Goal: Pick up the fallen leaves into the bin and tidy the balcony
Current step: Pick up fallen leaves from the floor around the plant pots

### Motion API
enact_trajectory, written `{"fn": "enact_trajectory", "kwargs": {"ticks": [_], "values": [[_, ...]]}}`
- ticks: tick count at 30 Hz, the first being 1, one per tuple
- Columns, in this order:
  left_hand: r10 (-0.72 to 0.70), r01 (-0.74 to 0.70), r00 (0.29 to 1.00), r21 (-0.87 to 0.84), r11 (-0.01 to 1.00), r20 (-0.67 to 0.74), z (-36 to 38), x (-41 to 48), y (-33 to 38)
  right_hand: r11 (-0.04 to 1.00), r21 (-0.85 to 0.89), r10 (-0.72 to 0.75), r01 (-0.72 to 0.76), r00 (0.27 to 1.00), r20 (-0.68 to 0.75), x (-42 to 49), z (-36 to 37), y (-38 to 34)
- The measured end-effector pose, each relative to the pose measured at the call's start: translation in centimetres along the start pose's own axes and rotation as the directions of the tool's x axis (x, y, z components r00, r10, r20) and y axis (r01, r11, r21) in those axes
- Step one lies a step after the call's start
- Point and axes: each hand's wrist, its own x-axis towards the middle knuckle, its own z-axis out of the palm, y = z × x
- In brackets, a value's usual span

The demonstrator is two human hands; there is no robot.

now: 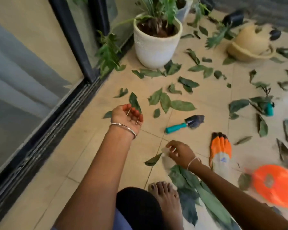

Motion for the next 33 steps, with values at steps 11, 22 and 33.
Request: {"fn": "enact_trajectory", "kwargs": {"ticks": [11,22,33], "values": [[-0.045,0.039,0.999,0.225,0.974,0.022,0.5,3.3,-1.1,0.931,-0.284,-0.238,0.231,0.971,0.008,1.9,6.1,1.2],[-0.035,0.036,0.999,0.347,0.937,-0.012,-0.3,4.3,-0.9,0.994,-0.107,0.004,-0.012,0.997,-0.083,4.5,2.9,0.5],[0.037,-0.029,0.999,0.411,0.911,-0.012,-1.8,5.3,1.4,0.993,0.008,0.119,-0.120,0.966,-0.230,6.5,3.9,-0.2]]}}
